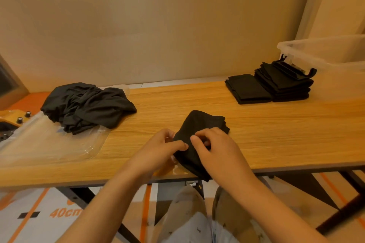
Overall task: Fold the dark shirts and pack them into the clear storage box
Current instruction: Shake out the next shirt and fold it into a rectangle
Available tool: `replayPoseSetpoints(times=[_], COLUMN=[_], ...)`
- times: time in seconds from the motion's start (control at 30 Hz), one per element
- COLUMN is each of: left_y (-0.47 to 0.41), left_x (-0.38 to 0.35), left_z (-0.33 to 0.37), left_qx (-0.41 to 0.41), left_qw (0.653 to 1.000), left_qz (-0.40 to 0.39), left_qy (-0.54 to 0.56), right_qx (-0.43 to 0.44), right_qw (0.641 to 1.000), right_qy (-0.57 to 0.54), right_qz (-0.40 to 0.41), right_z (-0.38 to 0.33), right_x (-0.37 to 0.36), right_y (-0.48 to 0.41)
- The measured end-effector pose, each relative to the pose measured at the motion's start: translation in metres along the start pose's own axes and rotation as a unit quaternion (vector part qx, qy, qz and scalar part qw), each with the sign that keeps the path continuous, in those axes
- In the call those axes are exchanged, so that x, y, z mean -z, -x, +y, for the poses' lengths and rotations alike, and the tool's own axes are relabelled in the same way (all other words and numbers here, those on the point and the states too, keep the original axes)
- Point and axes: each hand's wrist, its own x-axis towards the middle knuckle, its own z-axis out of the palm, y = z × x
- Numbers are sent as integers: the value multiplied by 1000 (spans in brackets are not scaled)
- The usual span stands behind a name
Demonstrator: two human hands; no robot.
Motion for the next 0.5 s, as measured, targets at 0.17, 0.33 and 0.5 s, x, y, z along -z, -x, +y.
replayPoseSetpoints(times=[0.17, 0.33, 0.5], left_y=[23, 24, 17], left_x=[-39, -66, -65], left_z=[-8, -9, -5], left_qx=[-48, -66, -56], left_qw=[975, 935, 936], left_qz=[1, 22, 69], left_qy=[218, 347, 341], right_qx=[-107, -144, -156], right_qw=[990, 968, 962], right_qy=[-10, 20, -1], right_qz=[-91, -205, -225], right_z=[-7, -16, -11], right_x=[26, 45, 51], right_y=[-21, -45, -52])
